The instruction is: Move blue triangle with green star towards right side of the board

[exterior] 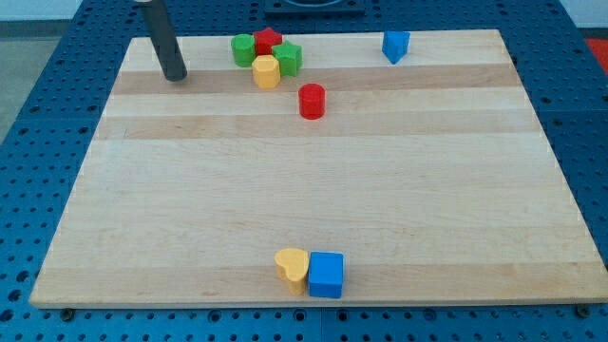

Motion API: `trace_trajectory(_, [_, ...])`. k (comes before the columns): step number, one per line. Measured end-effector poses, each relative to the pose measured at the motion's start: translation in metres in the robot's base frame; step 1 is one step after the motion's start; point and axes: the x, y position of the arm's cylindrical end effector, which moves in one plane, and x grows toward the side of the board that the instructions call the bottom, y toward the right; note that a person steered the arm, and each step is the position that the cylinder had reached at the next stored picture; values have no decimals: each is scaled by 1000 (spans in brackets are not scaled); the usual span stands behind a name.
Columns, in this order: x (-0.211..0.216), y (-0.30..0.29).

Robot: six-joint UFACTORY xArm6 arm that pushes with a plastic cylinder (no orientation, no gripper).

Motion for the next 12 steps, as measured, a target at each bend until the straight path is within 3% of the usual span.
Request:
trace_trajectory(6, [-28, 232])
trace_trajectory(9, [-29, 153])
trace_trajectory(12, [-53, 176])
